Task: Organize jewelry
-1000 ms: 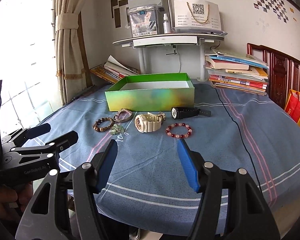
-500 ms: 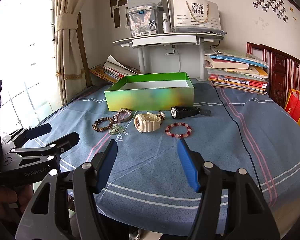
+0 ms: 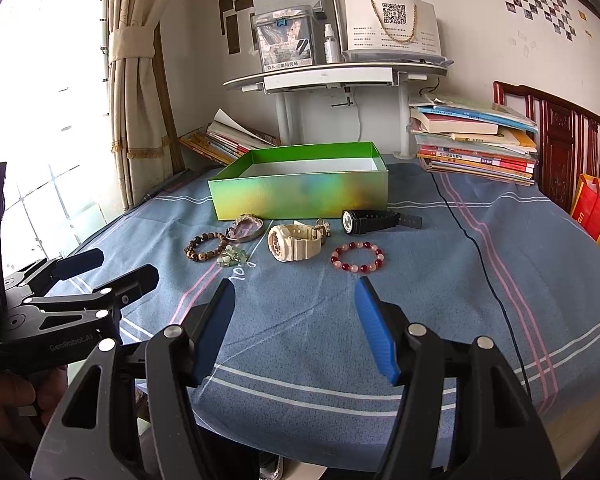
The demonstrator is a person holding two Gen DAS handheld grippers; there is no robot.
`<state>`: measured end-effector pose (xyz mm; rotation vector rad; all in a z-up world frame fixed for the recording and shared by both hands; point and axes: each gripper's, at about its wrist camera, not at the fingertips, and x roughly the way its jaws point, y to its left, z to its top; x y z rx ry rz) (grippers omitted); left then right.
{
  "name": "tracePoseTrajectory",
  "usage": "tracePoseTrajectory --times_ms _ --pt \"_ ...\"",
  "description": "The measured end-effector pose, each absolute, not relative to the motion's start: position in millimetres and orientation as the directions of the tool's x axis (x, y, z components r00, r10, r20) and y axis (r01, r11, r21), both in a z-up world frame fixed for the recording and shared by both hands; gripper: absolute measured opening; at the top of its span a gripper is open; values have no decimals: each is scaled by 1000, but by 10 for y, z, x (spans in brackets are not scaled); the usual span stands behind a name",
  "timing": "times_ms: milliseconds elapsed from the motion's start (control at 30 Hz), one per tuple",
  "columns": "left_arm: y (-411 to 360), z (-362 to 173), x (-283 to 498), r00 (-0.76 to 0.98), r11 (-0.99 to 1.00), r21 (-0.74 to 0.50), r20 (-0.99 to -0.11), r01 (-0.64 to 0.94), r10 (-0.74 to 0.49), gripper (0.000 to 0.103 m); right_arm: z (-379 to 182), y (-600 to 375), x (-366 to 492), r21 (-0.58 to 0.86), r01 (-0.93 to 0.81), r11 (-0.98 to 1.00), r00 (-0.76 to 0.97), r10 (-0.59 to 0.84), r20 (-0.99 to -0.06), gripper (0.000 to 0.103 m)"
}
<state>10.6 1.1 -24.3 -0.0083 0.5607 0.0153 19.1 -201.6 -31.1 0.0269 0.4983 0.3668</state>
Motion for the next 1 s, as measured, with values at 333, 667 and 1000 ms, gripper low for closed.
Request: tracePoseTrajectory --times_ms 333,667,1000 --pt "13 -280 156 841 1000 -5 -541 -15 10 91 -355 -2026 241 118 -334 935 809 349 -473 61" --pt "-11 -347 294 830 1000 -3 -557 -5 3 91 -453 -2078 360 132 -320 938 798 342 -495 61" --pt "-93 -439 790 783 998 -52 -619 35 -60 69 -524 -2145 524 146 -312 939 786 341 -516 61"
